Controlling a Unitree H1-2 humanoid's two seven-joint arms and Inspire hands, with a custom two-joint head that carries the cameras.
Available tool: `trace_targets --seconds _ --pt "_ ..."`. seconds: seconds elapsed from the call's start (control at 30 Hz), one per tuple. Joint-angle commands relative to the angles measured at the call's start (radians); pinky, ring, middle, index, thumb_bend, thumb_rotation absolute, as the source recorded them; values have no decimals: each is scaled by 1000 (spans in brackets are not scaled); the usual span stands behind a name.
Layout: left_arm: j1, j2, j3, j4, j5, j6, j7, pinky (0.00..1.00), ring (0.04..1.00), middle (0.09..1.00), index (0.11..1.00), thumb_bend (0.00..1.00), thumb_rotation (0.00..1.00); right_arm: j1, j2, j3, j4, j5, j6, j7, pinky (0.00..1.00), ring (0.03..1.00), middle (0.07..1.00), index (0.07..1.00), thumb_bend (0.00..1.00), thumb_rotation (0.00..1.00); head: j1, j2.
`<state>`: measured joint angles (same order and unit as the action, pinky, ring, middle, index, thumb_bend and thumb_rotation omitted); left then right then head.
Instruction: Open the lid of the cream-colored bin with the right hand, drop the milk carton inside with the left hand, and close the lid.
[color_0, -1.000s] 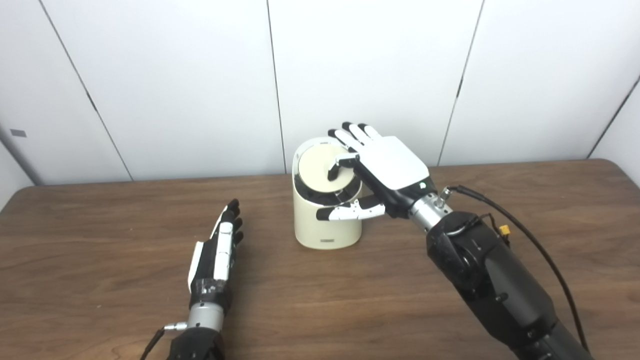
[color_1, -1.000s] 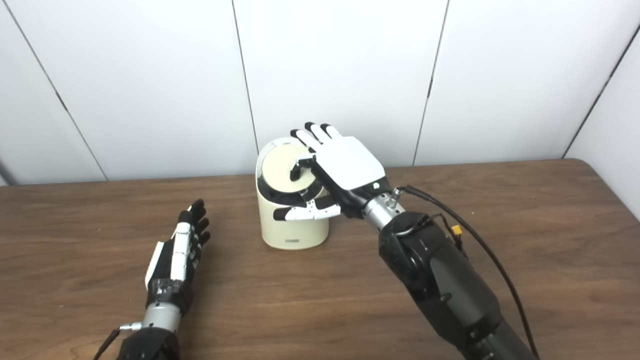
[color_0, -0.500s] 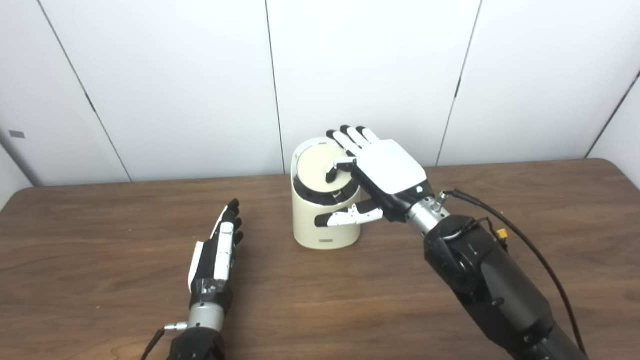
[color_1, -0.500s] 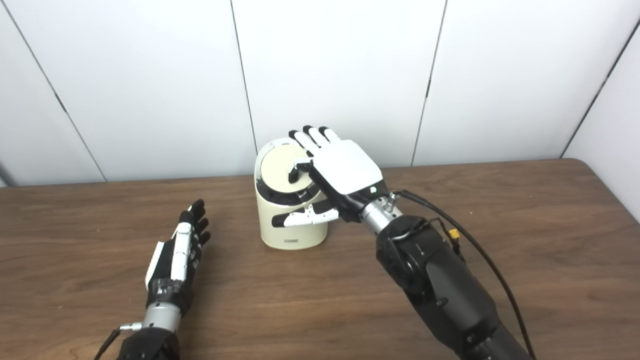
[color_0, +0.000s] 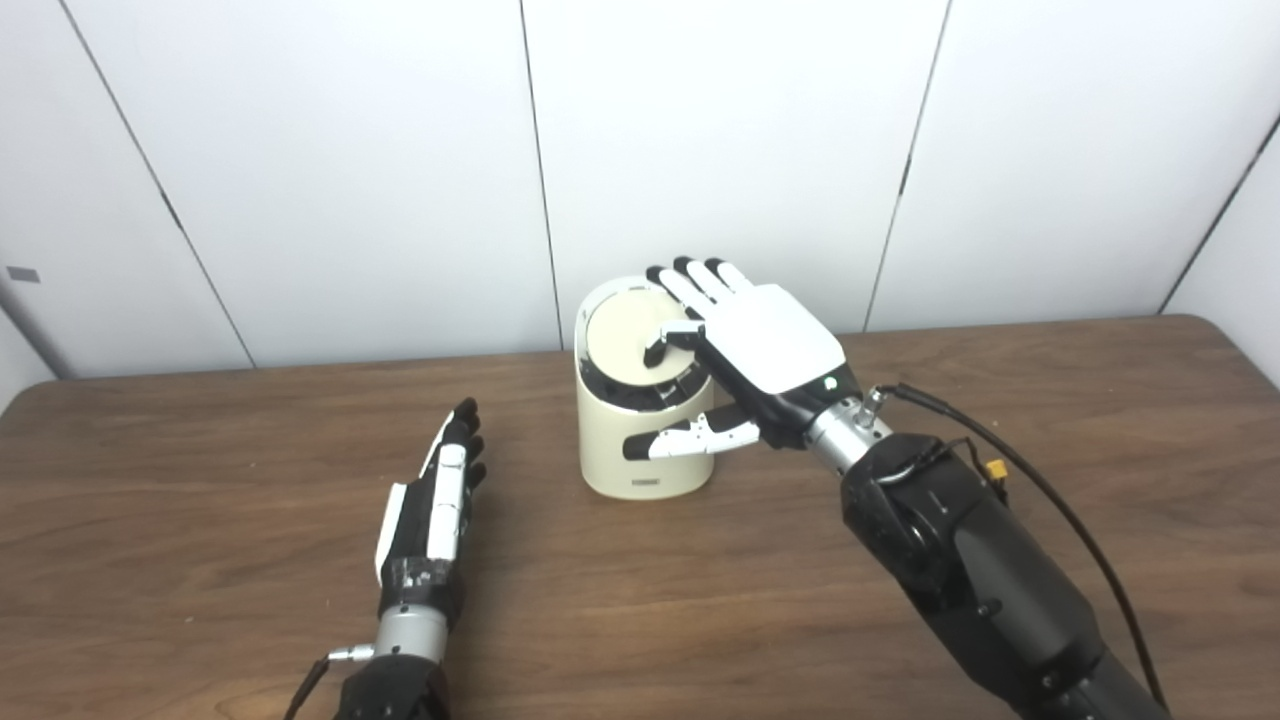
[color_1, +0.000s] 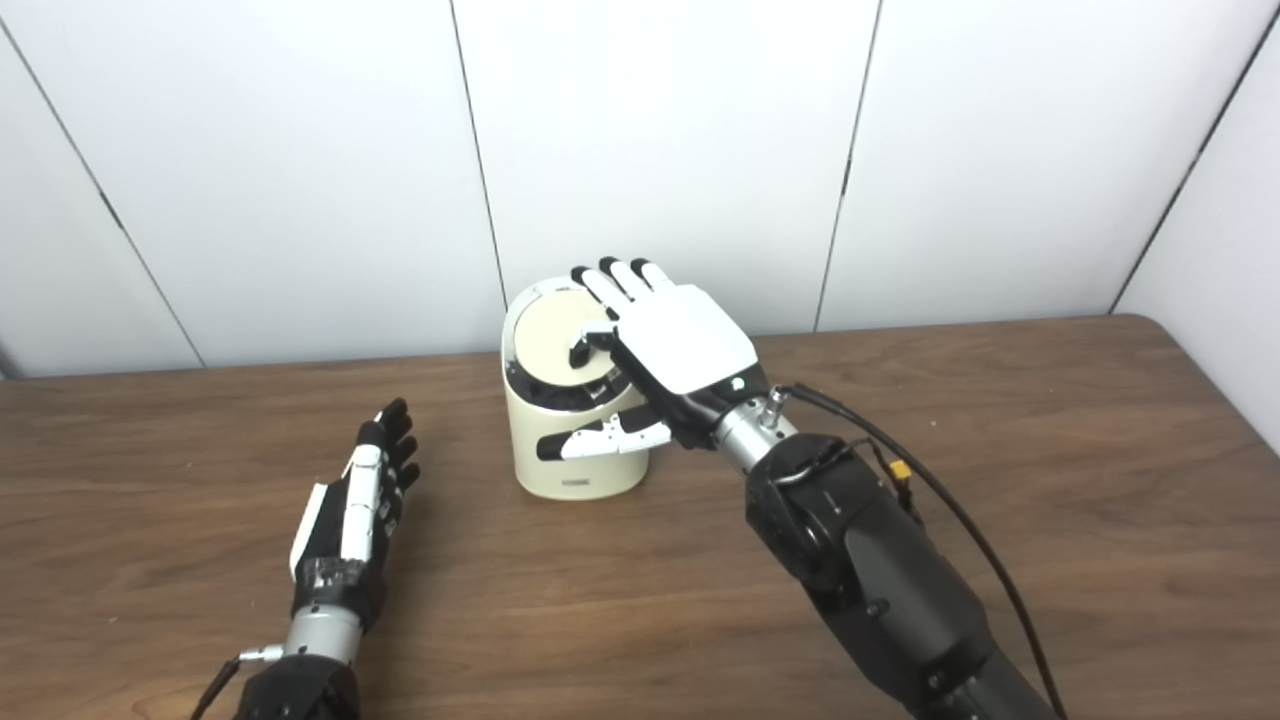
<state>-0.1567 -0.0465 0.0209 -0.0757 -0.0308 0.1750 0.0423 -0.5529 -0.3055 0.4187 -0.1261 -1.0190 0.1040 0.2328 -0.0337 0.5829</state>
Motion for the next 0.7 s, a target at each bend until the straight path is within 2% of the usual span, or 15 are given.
trace_targets --seconds 0.0,0.13,0.23,0.43,0.57,0.67 --pt "-33 0 -1 -34 9 -31 4 977 980 981 1000 604 975 8 6 -6 4 24 -4 28 1000 1000 968 637 625 967 -2 -3" --pt "-33 7 -5 -32 14 -26 -1 997 988 983 1000 601 977 -1 31 -66 -38 73 8 -10 1000 1000 954 651 577 944 -2 -4" --pt "-34 17 -12 -35 30 -15 -5 1000 995 980 1000 609 992 -5 55 -113 -77 100 32 -23 994 1000 939 673 566 862 -3 -5" --pt "-37 29 -20 -28 37 -22 -15 1000 996 967 1000 602 1000 -18 87 -197 -109 144 91 -17 961 1000 952 792 534 895 -7 -10" --pt "-37 33 -16 -29 31 -34 -20 1000 981 962 989 600 973 -8 108 -255 -117 195 152 -14 857 970 942 858 537 890 -12 -14" --pt "-38 37 -11 -27 29 -51 -18 992 966 953 979 588 954 9 116 -298 -109 254 181 -22 835 946 931 867 534 878 -12 -17"
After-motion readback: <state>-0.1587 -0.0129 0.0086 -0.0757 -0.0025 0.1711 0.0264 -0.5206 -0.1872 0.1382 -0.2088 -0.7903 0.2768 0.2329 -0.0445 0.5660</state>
